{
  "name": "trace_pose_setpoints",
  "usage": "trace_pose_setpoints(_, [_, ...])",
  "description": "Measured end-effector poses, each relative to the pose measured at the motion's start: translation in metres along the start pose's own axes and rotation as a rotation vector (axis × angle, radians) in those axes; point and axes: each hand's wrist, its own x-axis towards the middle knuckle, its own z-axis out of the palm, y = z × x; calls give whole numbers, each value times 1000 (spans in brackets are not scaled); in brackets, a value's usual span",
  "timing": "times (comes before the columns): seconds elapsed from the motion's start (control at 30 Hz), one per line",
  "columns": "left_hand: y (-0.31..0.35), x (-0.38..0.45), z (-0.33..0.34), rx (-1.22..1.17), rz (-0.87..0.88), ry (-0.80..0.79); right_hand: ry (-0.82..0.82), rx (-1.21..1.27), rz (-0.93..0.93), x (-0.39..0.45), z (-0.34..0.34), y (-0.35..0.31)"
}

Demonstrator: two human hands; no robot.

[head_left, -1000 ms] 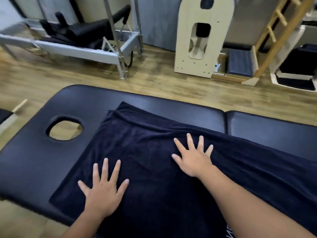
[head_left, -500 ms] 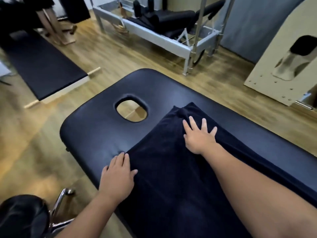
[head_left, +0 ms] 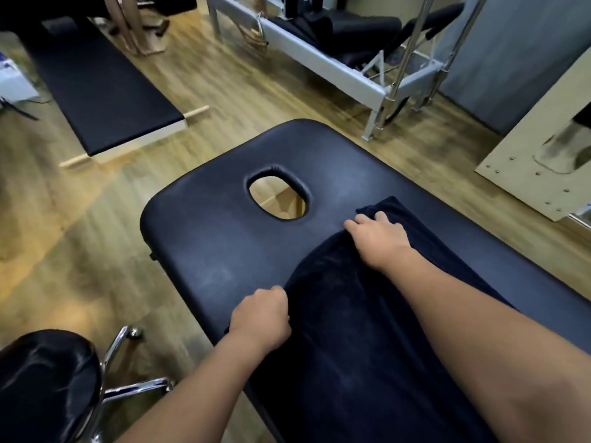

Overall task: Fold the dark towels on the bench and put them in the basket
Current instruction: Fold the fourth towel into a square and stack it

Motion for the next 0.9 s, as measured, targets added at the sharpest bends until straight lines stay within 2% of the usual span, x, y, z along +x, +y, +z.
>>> trace_pose_setpoints(0.17, [5,-18,-19,-91,206,-128,-72,-66,163,-36,-13,28])
trace_pose_setpoints(0.3, [36,-49,-24,-114,369,-162,29,2,200,-82,-23,71])
trace_pose_setpoints(0.43, [83,-97,-14,-152,448,-219,92,-51,207,-140,-24,111])
trace_pose_setpoints(0.6, [155,-176,26,-169,527,-290,126,-30,271,-242,8,164])
trace_pose_setpoints(0.9, [299,-339,145,-191,618,-314,177,82,412,-477,90,268])
